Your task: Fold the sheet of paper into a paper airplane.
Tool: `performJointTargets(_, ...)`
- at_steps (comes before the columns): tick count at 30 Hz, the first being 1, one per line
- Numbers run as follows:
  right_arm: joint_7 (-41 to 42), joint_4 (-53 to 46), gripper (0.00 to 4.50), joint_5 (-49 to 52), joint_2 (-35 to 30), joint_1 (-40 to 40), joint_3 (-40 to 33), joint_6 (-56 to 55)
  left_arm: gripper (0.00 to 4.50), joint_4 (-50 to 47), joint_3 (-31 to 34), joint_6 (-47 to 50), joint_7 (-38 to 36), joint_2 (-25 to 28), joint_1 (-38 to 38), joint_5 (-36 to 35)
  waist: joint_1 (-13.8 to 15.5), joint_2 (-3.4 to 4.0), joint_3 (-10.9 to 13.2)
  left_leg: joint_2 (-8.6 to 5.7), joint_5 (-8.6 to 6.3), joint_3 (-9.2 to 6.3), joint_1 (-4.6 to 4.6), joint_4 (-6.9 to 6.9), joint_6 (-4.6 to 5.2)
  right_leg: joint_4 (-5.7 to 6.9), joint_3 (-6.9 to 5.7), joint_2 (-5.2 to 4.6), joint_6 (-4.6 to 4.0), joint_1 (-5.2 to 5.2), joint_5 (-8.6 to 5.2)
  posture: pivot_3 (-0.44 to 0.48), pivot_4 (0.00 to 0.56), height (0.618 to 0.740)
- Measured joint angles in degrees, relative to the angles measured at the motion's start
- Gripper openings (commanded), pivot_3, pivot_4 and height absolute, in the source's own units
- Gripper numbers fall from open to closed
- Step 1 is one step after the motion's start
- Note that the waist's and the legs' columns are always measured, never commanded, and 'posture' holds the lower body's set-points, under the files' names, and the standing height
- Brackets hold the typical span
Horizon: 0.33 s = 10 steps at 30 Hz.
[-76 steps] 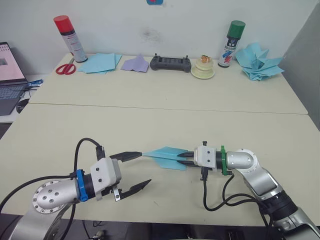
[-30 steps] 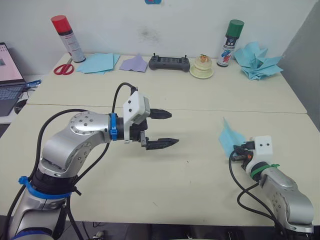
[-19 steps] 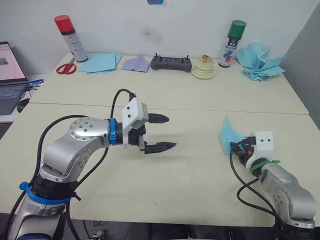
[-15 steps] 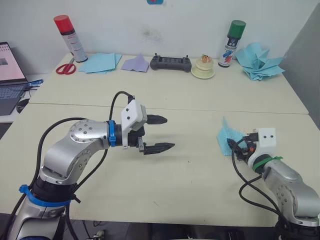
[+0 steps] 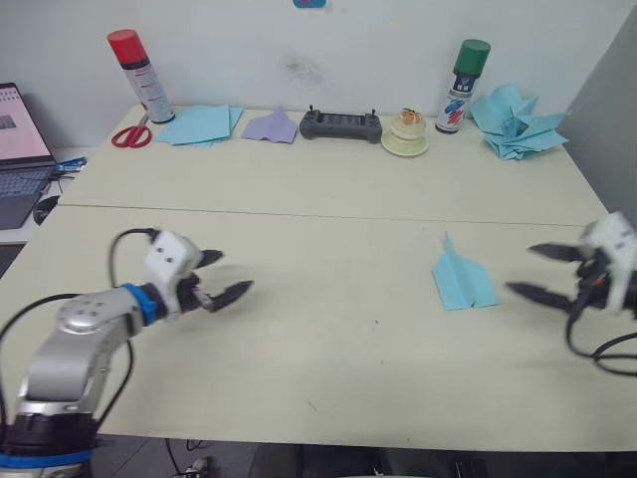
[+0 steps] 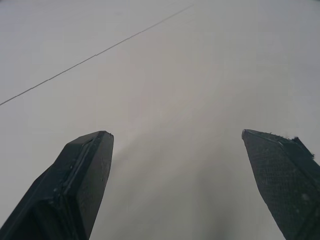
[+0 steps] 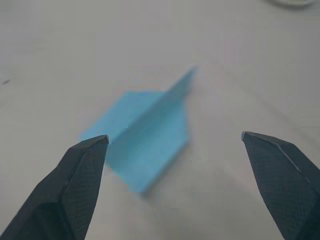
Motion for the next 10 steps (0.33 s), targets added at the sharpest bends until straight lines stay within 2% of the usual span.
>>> performJointTargets(4, 0.6, 0.9, 4.47, 0.1, 0.6, 4.6, -3.2, -0.8, 4.5, 2.3, 4.4, 0.5, -0.8, 2.1, 0.8, -0.1, 0.5, -0.02, 0.0, -0.02, 0.0, 0.02, 0.0, -0.02, 0.0, -0.01, 0.0, -0.01, 0.0, 0.02, -0.01, 0.0, 0.15, 0.74)
performJointTargets(10, 2.0, 1.4, 4.47, 0.9, 1.6, 6.2, -2.9, -0.7, 4.5, 2.6, 1.5, 0.3, -1.4, 1.6, -2.2, 0.1, 0.7, -0.01, 0.0, -0.05, 0.0, 0.09, 0.0, 0.07, -0.01, 0.0, 0.05, -0.19, 0.11, 0.05, 0.05, 0.0, 0.15, 0.74)
